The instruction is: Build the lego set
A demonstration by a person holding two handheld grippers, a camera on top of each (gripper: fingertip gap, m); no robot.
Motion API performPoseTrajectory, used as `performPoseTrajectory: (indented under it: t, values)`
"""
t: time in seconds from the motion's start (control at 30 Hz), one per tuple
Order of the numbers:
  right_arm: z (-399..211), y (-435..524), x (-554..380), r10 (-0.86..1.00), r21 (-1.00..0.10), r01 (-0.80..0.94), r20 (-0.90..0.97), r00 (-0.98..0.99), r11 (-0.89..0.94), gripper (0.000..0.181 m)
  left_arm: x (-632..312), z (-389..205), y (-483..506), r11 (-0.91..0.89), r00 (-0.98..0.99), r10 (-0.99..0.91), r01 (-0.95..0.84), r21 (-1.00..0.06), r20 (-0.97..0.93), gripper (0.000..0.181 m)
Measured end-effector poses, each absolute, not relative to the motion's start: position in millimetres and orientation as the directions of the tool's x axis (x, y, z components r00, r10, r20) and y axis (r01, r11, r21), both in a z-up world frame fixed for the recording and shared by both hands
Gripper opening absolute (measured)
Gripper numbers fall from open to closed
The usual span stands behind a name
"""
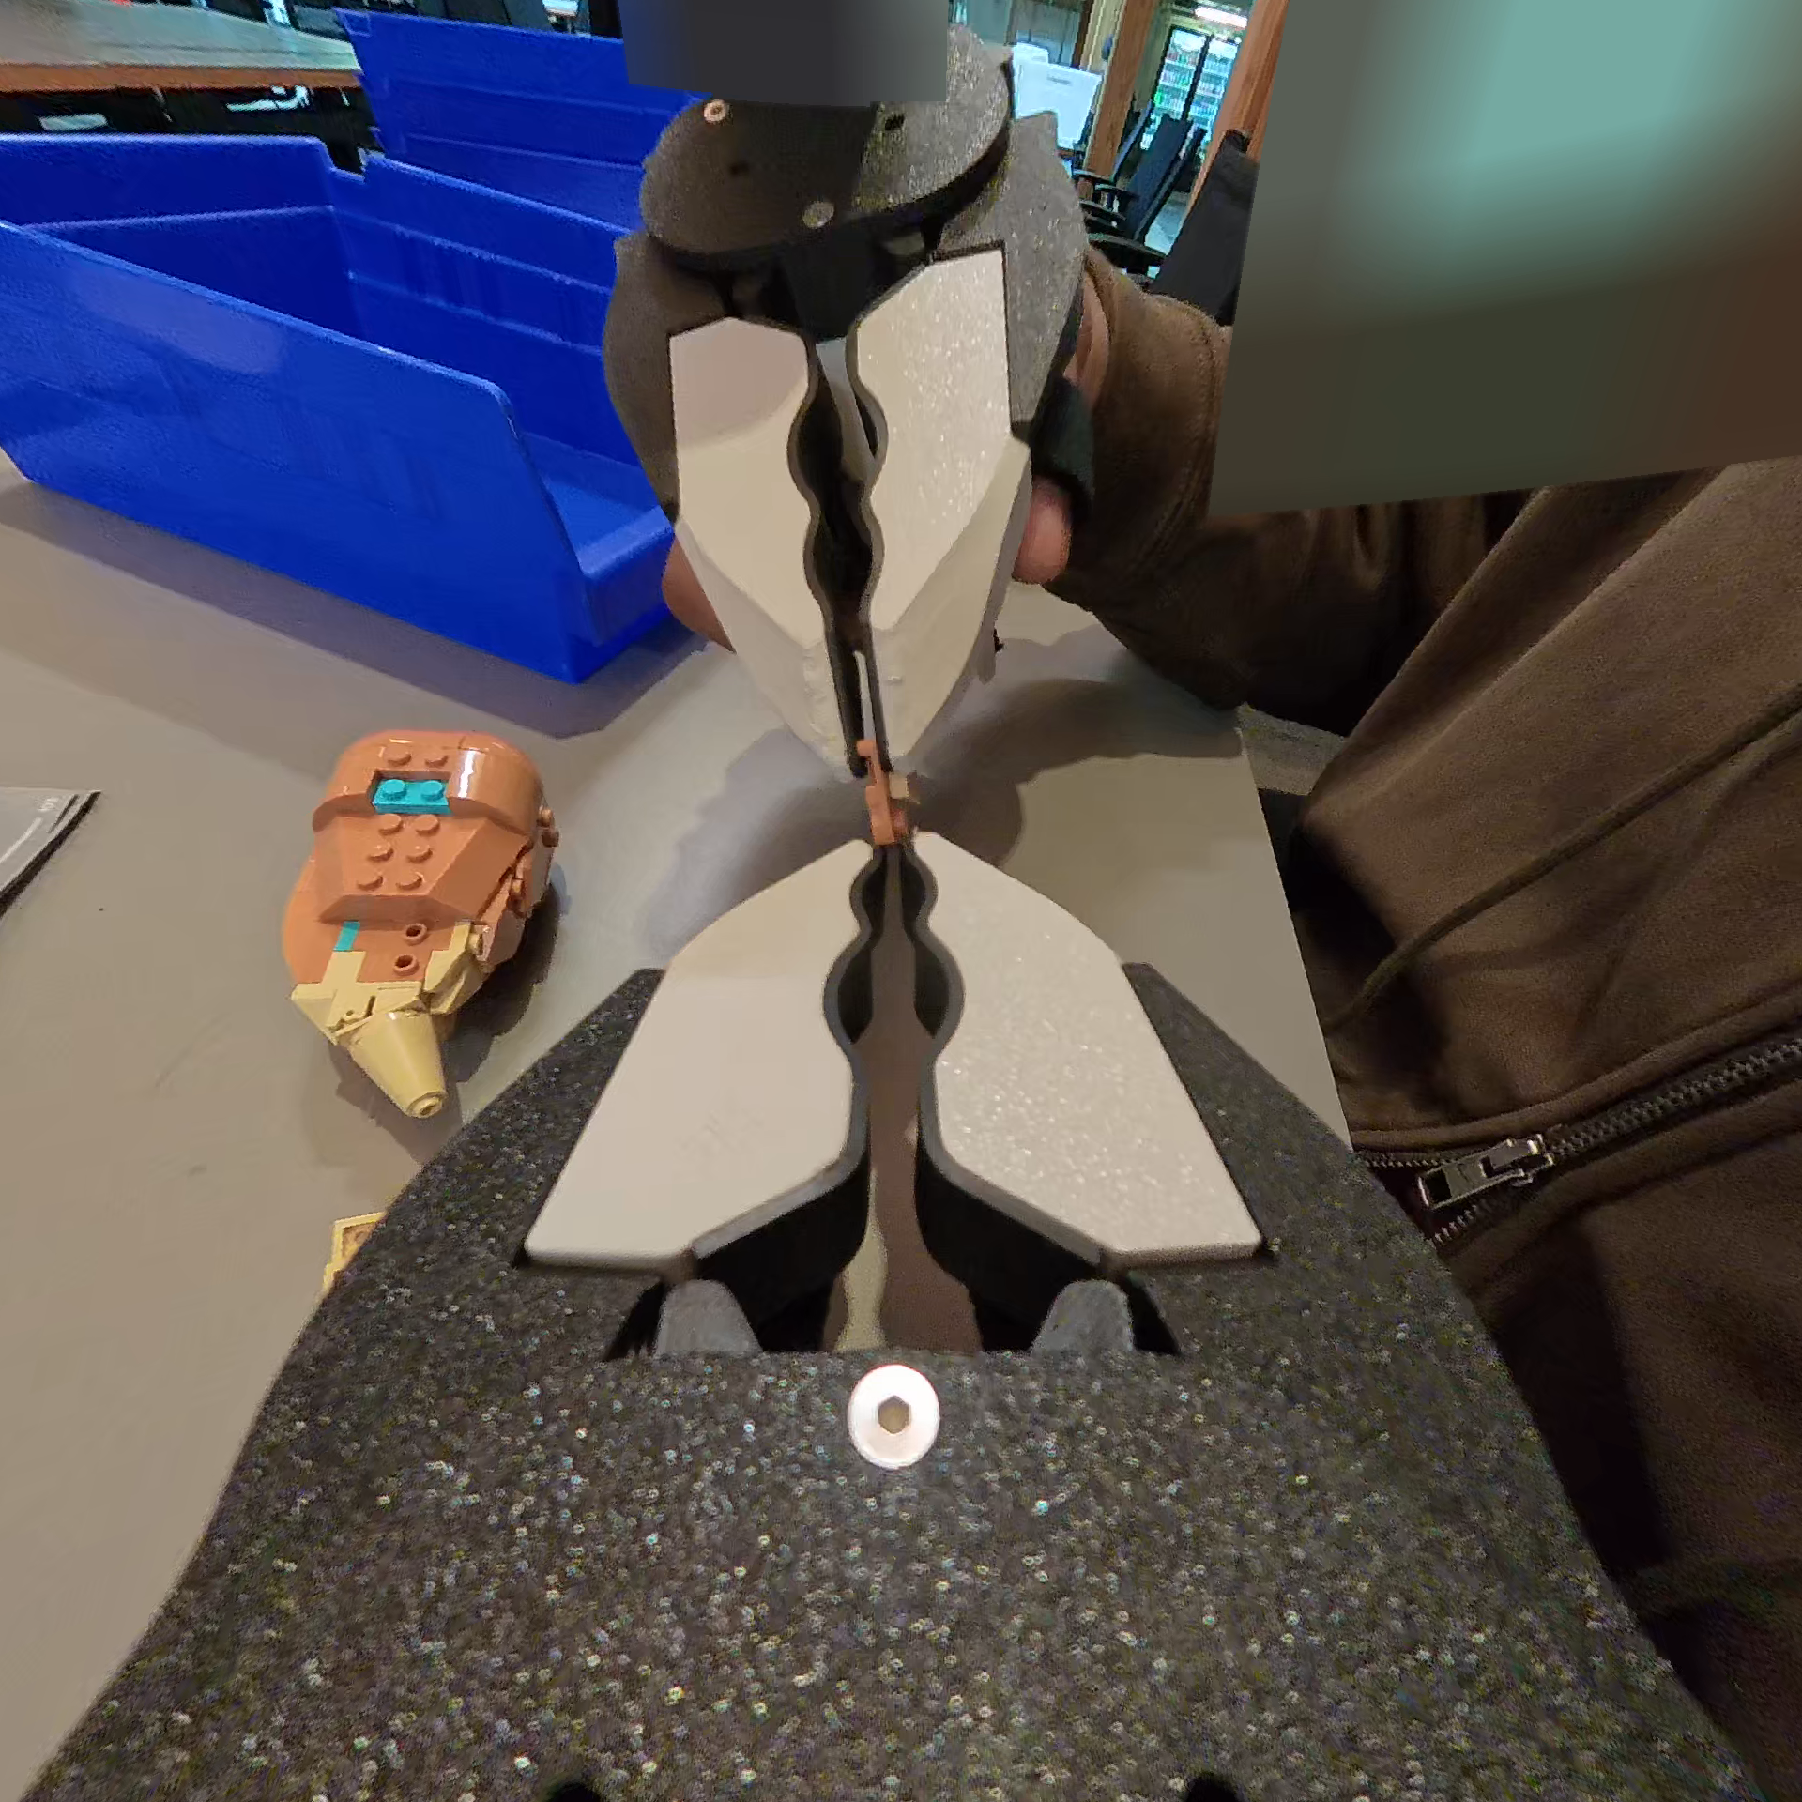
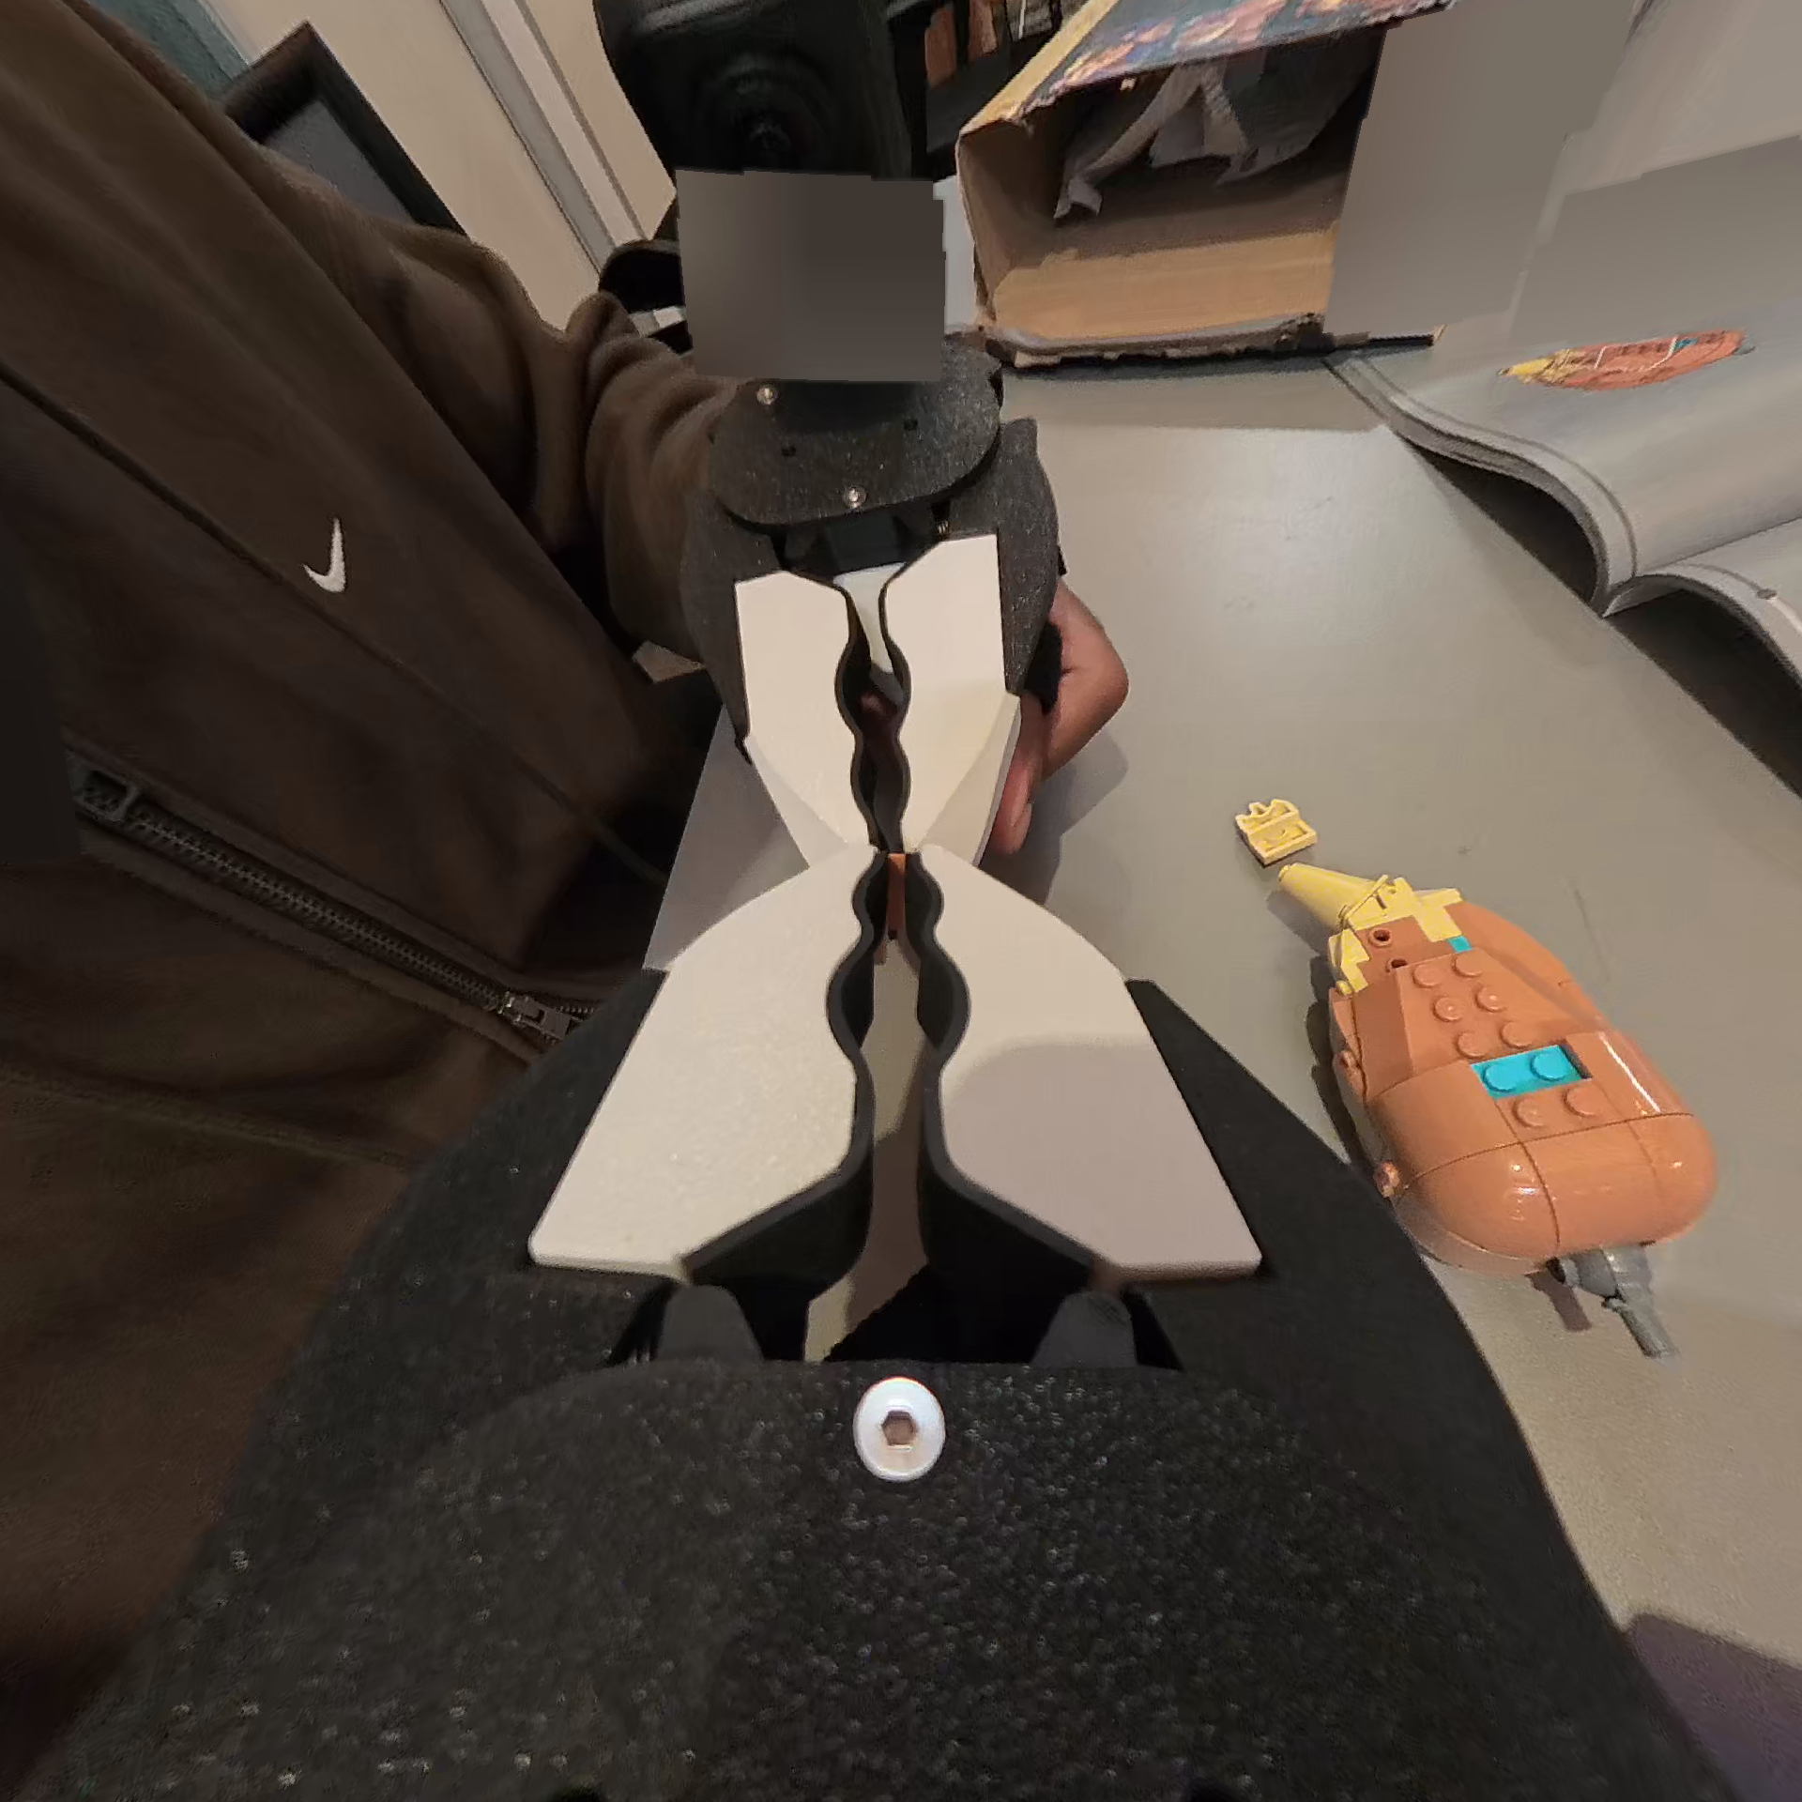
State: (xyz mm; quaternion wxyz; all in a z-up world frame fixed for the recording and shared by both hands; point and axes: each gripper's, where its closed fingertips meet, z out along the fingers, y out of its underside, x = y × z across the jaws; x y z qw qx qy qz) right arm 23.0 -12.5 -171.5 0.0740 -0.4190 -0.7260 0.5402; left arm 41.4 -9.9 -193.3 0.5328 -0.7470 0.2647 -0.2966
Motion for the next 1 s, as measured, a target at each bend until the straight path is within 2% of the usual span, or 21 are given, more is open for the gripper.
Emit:
performPoseTrajectory:
  t: [0.67,1.0]
  values:
    - [-174.1,-11.4,23.8,0.7,-0.836,0.54,-0.332,-0.632,0.091,0.003,45.6,-196.8,-7.5,-0.396,0.646,-0.709,-0.033,-0.918,0.283,0.004]
    - [-175.0,-12.6,23.3,0.697,-0.836,0.542,-0.337,-0.633,0.088,0.003,43.9,-199.4,-4.7,-0.41,0.663,-0.692,-0.036,-0.912,0.285,0.014]
